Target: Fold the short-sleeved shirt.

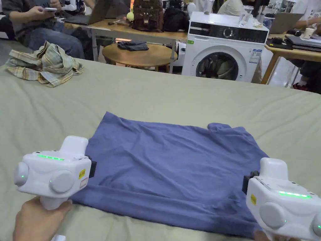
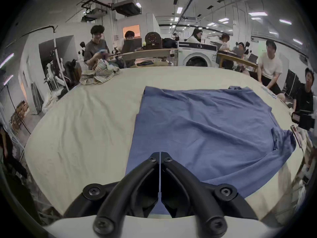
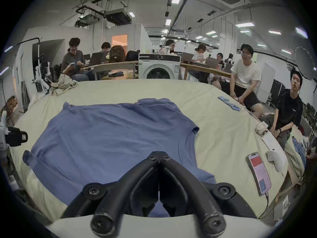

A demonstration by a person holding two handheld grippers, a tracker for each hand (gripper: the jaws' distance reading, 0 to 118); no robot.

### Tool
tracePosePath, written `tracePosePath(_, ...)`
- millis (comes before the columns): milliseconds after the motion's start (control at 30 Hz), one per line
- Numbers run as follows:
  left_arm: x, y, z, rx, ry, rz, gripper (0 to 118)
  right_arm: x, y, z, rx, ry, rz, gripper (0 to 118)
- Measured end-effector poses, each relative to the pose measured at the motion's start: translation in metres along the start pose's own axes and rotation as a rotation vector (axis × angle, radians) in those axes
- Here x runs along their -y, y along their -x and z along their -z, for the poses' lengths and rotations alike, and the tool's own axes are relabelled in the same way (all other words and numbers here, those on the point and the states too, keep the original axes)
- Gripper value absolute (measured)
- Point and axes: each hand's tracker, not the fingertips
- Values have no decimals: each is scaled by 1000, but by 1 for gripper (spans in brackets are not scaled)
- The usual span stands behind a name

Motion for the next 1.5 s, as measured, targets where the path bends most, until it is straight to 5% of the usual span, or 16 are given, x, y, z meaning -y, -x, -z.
tracePosePath(367, 0, 55, -5, 1, 251, -135, 1, 10, 10, 3, -23, 63, -45, 0)
tracePosePath(433, 6, 63, 4, -14, 326, -152, 12, 11, 12, 4, -26, 73, -51, 0)
tracePosePath(467, 11, 67, 10, -17, 357, -167, 32, 11, 12, 2, -28, 76, -52, 0)
tracePosePath(600, 32, 70, 41, -26, 444, -191, 45, 13, 12, 1, -28, 86, -59, 0)
tracePosePath(767, 30, 56, 38, -62, 420, -115, 44, 15, 2, 1, -26, 125, -61, 0)
tracePosePath(900, 33, 39, 35, -32, 392, -32, 6, 14, -15, -4, -33, 174, -45, 0)
tracePosePath(933, 34, 36, 36, -46, 393, -10, 5, 13, -20, -5, -24, 186, -43, 0)
tracePosePath(1067, 34, 38, 36, -46, 389, -2, 3, 15, -45, -10, 20, 247, -51, 53)
tracePosePath(1100, 34, 38, 36, -45, 385, -3, 3, 17, -51, -10, 32, 264, -47, 54)
tracePosePath(1400, 39, 38, 30, -42, 362, -14, 3, 62, -70, 18, 4, 495, -19, 52)
tracePosePath(1500, 38, 38, 25, -33, 359, -23, 3, 63, -66, 12, 17, 444, -46, 37)
